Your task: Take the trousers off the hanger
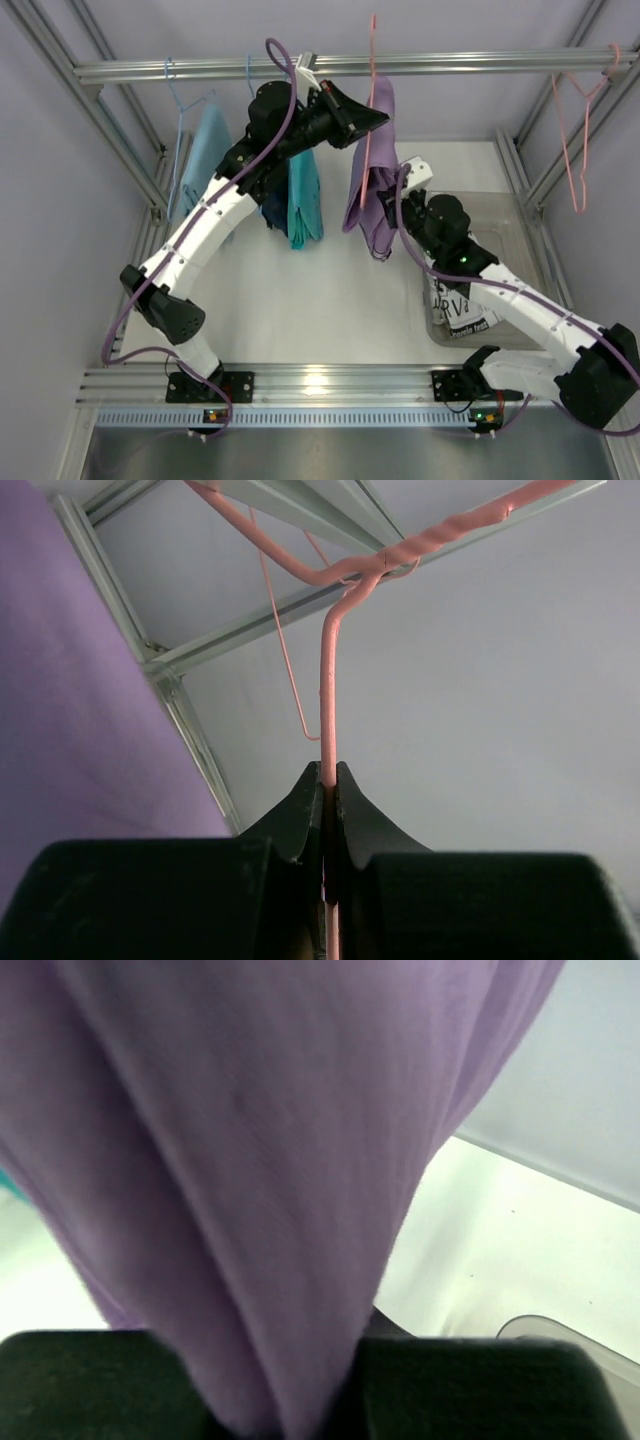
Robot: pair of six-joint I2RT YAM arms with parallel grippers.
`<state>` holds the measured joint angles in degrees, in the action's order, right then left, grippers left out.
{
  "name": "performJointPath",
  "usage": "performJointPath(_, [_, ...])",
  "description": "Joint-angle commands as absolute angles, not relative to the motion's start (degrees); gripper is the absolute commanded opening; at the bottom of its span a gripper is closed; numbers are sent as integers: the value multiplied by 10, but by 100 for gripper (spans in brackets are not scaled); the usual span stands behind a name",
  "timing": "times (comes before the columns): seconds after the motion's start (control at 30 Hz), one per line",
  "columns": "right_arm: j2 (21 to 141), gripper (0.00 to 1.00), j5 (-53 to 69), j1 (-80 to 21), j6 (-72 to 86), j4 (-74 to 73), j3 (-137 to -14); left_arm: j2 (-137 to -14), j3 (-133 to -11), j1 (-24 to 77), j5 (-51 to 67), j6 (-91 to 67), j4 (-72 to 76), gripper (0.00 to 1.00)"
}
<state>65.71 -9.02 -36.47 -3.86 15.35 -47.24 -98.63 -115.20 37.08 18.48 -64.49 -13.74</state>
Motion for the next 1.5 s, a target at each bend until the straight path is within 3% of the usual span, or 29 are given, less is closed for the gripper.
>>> performJointPath(0.0, [588,0,-41,-358,-13,143,-554,-925,-1126,363,167,-598,-59,0])
performJointPath(0.17, [555,0,-38,-359,14,90,-609,-898,-1025,363,163,-588,-64,0])
performJointPath(0.73, [434,0,-69,-358,5,-54,-772,-851,-853,364,130,-552,-92,0])
performJointPath(1.07, [365,0,-155,-322,-107,-178,-871,-853,-849,366,131,-519,-97,0])
performJointPath(1.47, [222,0,-250,-216,-193,-440,-850,-843,-862,371,138,-474,-80,0])
